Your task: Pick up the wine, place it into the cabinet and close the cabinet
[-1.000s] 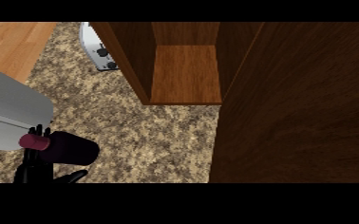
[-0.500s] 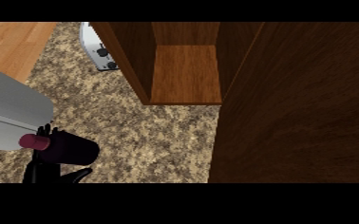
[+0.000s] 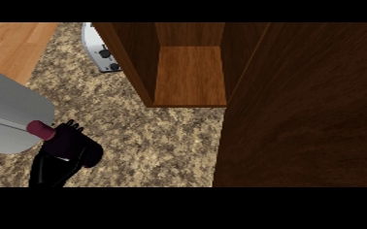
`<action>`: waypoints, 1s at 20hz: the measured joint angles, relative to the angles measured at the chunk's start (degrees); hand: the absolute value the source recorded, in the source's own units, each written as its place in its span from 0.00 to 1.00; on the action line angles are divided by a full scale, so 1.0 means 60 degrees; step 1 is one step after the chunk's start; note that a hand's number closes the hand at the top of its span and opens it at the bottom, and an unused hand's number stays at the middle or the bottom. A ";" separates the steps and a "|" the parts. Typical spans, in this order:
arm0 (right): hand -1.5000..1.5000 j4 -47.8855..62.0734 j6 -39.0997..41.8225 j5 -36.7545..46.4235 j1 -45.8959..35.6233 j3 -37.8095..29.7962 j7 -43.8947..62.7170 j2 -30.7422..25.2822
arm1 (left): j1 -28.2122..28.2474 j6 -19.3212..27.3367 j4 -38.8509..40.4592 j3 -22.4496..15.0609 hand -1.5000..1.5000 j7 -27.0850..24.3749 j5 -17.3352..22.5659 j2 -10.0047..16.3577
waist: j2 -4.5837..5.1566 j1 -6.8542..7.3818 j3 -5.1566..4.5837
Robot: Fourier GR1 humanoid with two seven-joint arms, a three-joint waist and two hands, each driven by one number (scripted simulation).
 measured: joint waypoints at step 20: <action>0.00 0.0020 0.0154 -0.0009 0.0160 -0.0066 -0.0199 0.0049 | -0.1152 -0.0307 0.0854 -0.1147 1.00 -0.1662 -0.1927 0.0794 | 0.0001 -0.0026 0.0004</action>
